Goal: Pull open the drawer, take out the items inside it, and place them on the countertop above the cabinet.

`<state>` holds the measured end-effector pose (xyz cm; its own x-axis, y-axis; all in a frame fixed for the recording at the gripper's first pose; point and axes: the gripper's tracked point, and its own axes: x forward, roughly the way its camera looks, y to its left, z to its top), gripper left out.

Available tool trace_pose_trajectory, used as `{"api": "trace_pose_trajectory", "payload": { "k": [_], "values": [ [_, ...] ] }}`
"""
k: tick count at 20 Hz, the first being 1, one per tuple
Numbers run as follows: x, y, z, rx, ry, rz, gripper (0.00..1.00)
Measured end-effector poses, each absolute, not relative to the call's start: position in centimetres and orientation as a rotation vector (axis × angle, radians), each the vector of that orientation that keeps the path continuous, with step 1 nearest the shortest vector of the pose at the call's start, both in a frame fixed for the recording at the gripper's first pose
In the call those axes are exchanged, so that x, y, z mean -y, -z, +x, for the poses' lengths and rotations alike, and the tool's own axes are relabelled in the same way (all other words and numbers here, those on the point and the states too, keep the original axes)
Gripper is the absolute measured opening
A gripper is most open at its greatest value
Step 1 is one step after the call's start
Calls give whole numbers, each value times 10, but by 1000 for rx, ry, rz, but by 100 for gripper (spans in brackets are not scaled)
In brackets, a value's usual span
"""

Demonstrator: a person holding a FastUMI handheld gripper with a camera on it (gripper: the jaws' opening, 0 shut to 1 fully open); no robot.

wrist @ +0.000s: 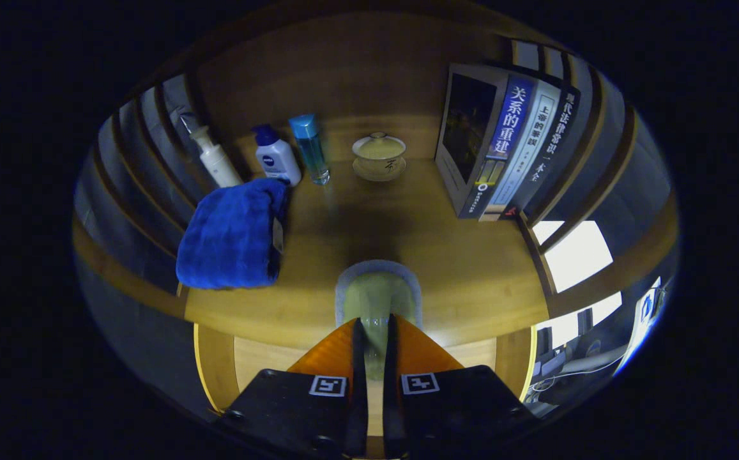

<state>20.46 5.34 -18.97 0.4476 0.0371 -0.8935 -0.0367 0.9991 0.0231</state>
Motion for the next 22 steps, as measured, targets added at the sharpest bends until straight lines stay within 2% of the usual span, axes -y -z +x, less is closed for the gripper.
{"api": "trace_pose_trajectory", "payload": {
  "k": [9,15,20,22],
  "values": [
    [-56,212,263,-1131,-8,6,18],
    [-41,209,263,-1122,45,-20,51],
    [-48,200,252,-1090,31,-14,79],
    [-51,200,245,-1073,30,-10,84]
  ]
}}
